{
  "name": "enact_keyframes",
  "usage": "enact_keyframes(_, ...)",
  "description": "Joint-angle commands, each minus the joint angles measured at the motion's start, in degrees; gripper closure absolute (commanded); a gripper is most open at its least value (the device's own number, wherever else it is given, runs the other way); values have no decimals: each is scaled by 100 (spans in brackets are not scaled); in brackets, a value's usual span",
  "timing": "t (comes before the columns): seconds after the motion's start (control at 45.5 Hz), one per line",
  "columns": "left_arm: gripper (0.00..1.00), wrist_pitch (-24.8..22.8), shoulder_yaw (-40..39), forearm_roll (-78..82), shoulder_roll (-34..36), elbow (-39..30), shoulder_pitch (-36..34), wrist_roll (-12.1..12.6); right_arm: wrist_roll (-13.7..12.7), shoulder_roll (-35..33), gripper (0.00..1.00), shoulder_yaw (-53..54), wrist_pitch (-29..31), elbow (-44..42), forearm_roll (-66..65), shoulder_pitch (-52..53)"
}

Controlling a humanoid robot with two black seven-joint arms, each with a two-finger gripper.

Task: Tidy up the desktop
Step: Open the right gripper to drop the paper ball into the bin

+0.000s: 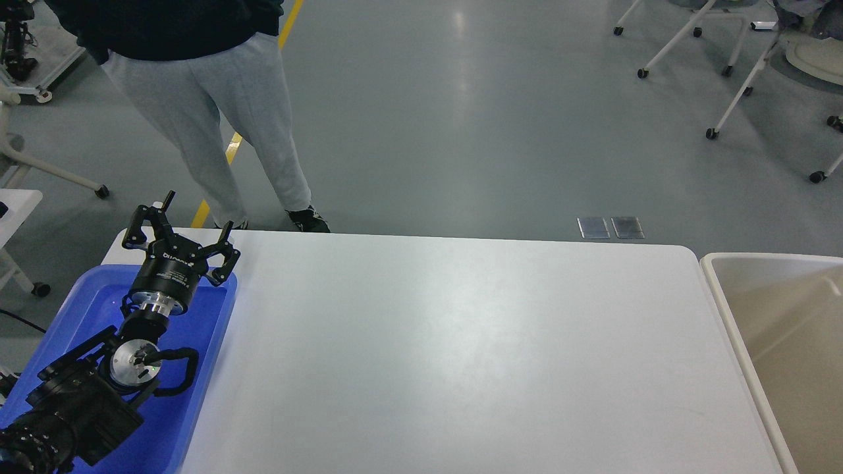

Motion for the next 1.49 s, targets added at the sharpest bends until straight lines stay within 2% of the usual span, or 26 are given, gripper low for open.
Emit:
enact_keyframes(0.0,0,1,0,0,0,-2,0,0,21,483,100,-149,-371,-1222,2321,-716)
enact_keyframes(0.11,0,1,0,0,0,-2,0,0,126,948,100,-131,-511,-1934,3227,-1225)
enact_keyframes(0.373,0,1,0,0,0,-2,0,0,126,2222,100,44,-599,-3683,5117,-2324)
enact_keyframes(0.593,0,1,0,0,0,-2,0,0,109,3506,100,756,-591,-5160,5540,-3247)
enact_keyframes(0.791,0,1,0,0,0,-2,0,0,74,4464,100,1266,-784,-6267,5540,-3652)
enact_keyframes(0.9,0,1,0,0,0,-2,0,0,74,4868,100,1407,-1117,-6567,5540,-3766)
enact_keyframes(1.098,0,1,0,0,0,6,0,0,74,5308,100,1521,-1856,-6585,5540,-3942)
enact_keyframes(1.252,0,1,0,0,0,-2,0,0,82,5590,100,1512,-2006,-6585,5549,-4039)
enact_keyframes(1.471,0,1,0,0,0,-2,0,0,82,5643,100,1521,-2041,-6585,5549,-4039)
